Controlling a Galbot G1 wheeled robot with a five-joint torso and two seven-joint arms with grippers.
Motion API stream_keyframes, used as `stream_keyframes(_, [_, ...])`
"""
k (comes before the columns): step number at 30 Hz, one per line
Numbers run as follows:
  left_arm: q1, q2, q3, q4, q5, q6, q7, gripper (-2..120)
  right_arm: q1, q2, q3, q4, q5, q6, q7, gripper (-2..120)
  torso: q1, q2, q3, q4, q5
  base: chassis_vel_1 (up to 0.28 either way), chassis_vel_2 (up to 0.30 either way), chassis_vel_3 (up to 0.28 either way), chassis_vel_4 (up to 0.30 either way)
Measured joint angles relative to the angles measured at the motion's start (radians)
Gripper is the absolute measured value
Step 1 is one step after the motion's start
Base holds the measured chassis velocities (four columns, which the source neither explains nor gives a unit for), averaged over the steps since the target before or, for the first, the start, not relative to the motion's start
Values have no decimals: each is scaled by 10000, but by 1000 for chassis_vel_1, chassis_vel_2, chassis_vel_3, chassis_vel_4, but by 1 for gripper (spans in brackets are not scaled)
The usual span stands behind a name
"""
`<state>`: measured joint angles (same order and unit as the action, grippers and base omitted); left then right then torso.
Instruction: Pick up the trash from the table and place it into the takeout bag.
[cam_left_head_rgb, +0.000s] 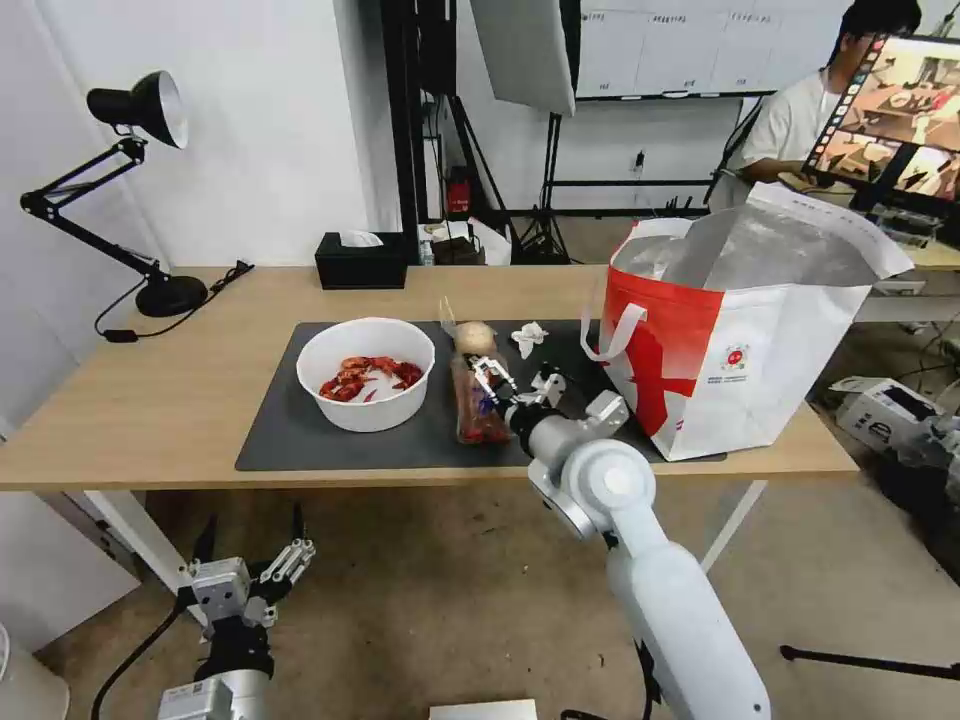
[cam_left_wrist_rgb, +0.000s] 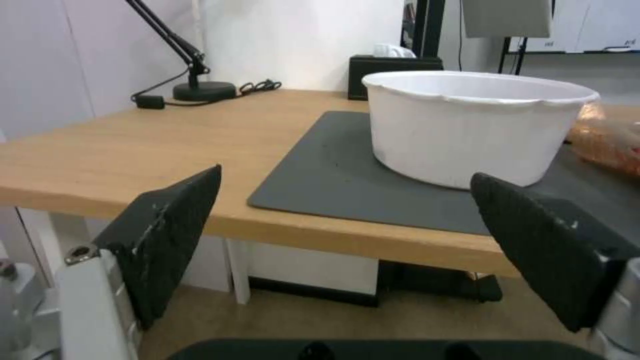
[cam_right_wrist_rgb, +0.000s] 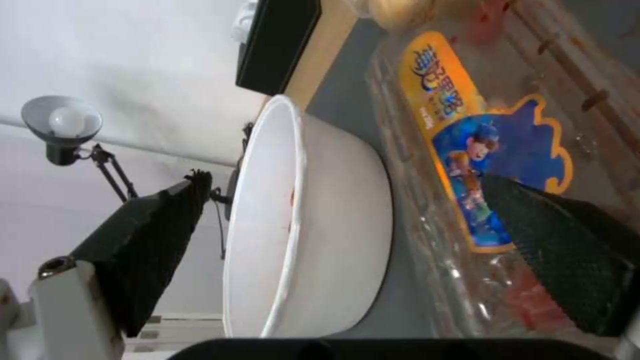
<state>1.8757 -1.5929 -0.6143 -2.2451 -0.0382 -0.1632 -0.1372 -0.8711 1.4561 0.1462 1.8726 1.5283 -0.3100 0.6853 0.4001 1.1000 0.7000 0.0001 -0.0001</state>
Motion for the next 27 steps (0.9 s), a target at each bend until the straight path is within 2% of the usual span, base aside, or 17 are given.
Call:
stream_keyframes(7, [60,-1,-13,-103,8,-6,-4,100,-7,-220,32,102,158,0,29,100,0,0,0,-1,1,0,0,0,0])
stream_keyframes(12, [97,-1,-44,-178,11,-10,-5,100,182,-686,-47,161,-358,-54,-792,100,0,0,0,-2,2,0,0,0,0])
stream_keyframes(14, [118,0,-68,-228,11,-17,-7,100,566,-1307,-448,-58,-2017,-184,-2017,100,-1,0,0,-2,3,0,0,0,0])
stream_keyframes(15, [118,0,-68,-228,11,-17,-7,100,566,-1307,-448,-58,-2017,-184,-2017,100,-1,0,0,-2,3,0,0,0,0])
stream_keyframes(17, [137,0,-80,-273,11,-23,-11,100,1051,-1903,-907,-644,-4576,-208,-3834,99,0,0,0,-1,2,0,0,0,0])
stream_keyframes(18, [139,1,-83,-287,11,-25,-11,100,1262,-2101,-1088,-945,-5582,-144,-4549,95,0,0,-1,-2,1,0,0,0,0])
stream_keyframes(19, [139,1,-83,-287,11,-25,-11,100,1262,-2101,-1088,-945,-5582,-144,-4549,95,0,0,-1,-2,1,0,0,0,0])
stream_keyframes(20, [139,2,-91,-305,11,-24,-13,100,1633,-2389,-1392,-1472,-7291,85,-5618,89,0,-1,0,-1,3,0,0,0,0])
stream_keyframes(21, [138,5,-93,-316,11,-25,-11,100,1891,-2547,-1548,-1792,-8193,202,-6260,85,0,-1,0,-1,4,0,0,0,0])
stream_keyframes(22, [138,5,-93,-316,11,-25,-11,100,1891,-2547,-1548,-1792,-8193,202,-6260,85,0,-1,0,-1,4,0,0,0,0])
stream_keyframes(23, [135,5,-96,-321,11,-25,-10,100,2201,-2703,-1777,-2100,-8827,244,-6842,78,0,0,0,-2,1,0,0,0,0])
stream_keyframes(25, [130,5,-97,-322,10,-25,-3,100,2615,-2846,-2147,-2509,-9245,238,-7354,70,0,-1,0,-1,4,0,0,0,0])
stream_keyframes(26, [130,5,-97,-322,10,-25,-3,100,2615,-2846,-2147,-2509,-9245,238,-7354,70,0,-1,0,-1,4,0,0,0,0])
stream_keyframes(27, [126,7,-92,-322,11,-26,4,100,2886,-2887,-2298,-2826,-9648,239,-7841,65,0,0,0,-1,1,0,0,0,0])
